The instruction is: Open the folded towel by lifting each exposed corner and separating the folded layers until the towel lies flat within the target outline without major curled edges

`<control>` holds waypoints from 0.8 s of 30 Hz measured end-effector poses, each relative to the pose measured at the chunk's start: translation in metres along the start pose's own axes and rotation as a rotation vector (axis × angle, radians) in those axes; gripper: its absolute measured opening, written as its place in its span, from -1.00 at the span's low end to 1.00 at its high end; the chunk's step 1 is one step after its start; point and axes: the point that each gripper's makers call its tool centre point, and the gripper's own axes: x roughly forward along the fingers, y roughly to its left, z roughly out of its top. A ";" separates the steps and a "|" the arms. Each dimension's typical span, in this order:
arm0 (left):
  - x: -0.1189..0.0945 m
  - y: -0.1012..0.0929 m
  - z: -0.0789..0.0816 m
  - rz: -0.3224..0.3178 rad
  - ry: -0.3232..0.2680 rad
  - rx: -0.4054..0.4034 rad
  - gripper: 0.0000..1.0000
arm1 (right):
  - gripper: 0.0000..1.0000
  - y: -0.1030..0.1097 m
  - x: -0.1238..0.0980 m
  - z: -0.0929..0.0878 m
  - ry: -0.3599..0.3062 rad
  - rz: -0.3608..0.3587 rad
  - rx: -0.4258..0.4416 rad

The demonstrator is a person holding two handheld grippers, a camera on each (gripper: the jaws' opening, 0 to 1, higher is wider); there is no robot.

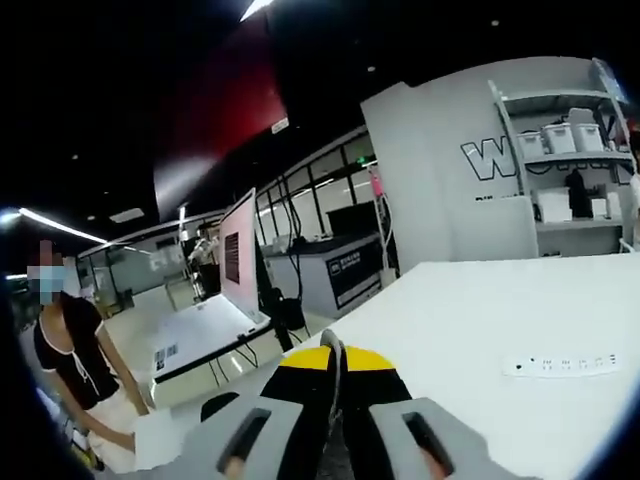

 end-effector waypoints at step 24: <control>-0.011 -0.009 -0.020 -0.065 0.045 0.030 -0.98 | -1.00 0.022 0.030 -0.030 0.049 0.050 0.037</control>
